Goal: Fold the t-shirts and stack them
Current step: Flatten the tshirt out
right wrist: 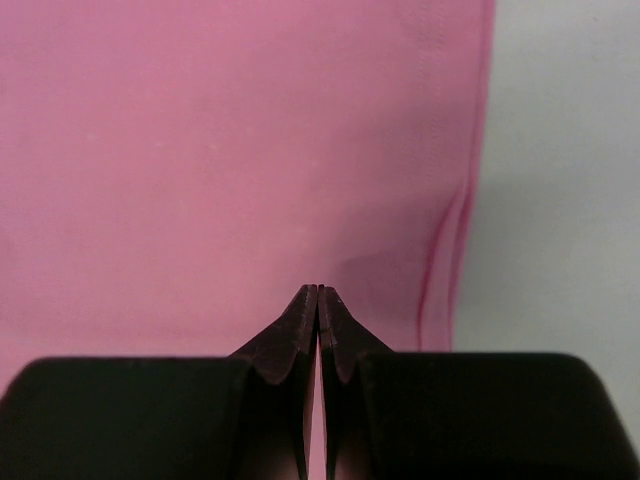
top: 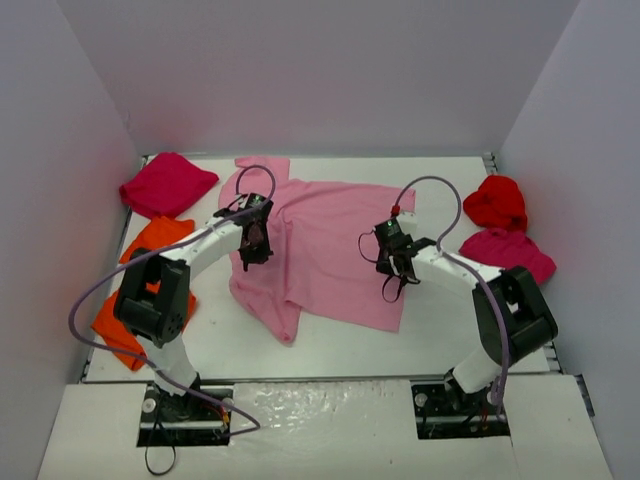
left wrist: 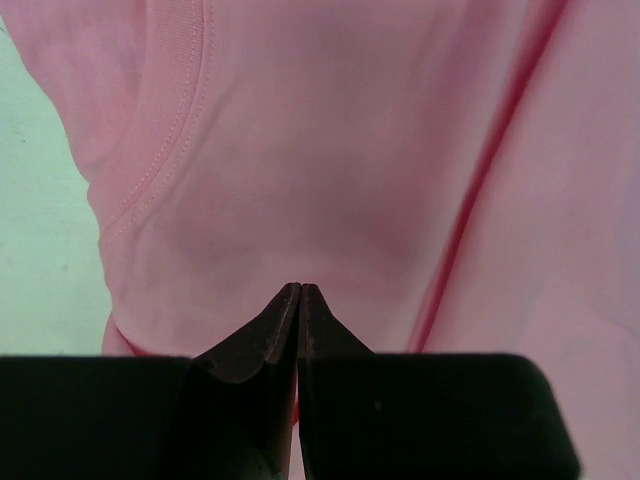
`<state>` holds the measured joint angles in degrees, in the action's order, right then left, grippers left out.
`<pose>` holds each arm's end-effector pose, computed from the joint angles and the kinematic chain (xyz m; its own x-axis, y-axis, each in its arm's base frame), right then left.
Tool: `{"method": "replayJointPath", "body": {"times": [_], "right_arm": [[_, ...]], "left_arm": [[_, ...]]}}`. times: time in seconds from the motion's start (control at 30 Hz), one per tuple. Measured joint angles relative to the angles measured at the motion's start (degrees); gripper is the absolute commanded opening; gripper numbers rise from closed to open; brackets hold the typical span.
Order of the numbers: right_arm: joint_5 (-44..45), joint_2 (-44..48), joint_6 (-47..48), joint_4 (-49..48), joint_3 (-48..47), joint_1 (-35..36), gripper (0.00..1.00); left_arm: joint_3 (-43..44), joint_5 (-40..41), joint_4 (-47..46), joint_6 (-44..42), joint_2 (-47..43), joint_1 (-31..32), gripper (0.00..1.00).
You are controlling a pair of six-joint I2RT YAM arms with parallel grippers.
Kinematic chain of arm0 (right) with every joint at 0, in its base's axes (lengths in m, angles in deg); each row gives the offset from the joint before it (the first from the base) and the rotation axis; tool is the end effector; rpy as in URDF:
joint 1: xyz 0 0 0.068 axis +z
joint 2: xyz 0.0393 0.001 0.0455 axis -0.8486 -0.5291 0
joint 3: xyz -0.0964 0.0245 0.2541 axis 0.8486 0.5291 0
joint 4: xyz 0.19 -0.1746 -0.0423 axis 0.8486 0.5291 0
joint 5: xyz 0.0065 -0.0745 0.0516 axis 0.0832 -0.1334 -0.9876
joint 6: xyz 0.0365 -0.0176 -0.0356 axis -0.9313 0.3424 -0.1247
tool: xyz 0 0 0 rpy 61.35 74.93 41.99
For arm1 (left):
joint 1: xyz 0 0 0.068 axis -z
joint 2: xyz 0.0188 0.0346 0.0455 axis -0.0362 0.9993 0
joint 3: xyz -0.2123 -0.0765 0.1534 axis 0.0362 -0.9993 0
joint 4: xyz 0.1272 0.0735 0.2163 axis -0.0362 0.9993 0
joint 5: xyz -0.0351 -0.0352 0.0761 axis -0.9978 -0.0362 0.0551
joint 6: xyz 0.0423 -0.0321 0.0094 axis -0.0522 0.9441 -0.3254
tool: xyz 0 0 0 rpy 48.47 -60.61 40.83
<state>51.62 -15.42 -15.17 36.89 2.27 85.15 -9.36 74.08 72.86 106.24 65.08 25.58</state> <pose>0.2873 0.1372 0.1842 -0.6888 0.2569 -0.6779 0.1151 0.9620 0.2475 0.3362 -0.1440 0.2108 -0.8659 -0.2597 -0.4276 -0.1628 0.9544 -0.2501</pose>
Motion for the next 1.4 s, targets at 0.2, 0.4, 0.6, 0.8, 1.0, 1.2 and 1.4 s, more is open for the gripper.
{"method": "replayJointPath", "body": {"times": [0.2, 0.4, 0.6, 0.8, 1.0, 1.2, 1.4], "right_arm": [[-2.5, -4.8, 1.3, -1.1, -3.0, 0.0, 0.00], [-2.3, -7.0, 1.8, -0.4, -3.0, 0.0, 0.00], [-0.1, -8.2, 2.0, 0.5, -4.3, -0.4, 0.00], [2.7, -10.7, 2.5, 1.2, -6.9, -2.9, 0.00], [6.1, -11.5, 2.8, 2.8, -8.0, -5.9, 0.00], [10.1, -11.8, 2.6, 5.9, -8.3, -10.9, 0.00], [13.3, -13.2, 2.6, 8.2, -9.6, -12.4, 0.00]], "left_arm": [[1.0, 0.2, 0.2, 2.2, 3.2, -0.3, 0.00], [1.6, -0.4, 1.4, 4.3, 4.7, -0.8, 0.00], [1.2, -3.6, 2.4, 7.2, 5.2, -1.1, 0.00], [0.3, -8.3, 3.5, 8.5, 6.3, -2.1, 0.00], [0.0, -9.3, 5.1, 8.5, 6.1, -3.5, 0.00], [-1.5, -9.5, 6.1, 8.1, 4.9, -5.3, 0.00], [-2.8, -9.5, 7.0, 7.5, 4.0, -7.0, 0.00]]}}
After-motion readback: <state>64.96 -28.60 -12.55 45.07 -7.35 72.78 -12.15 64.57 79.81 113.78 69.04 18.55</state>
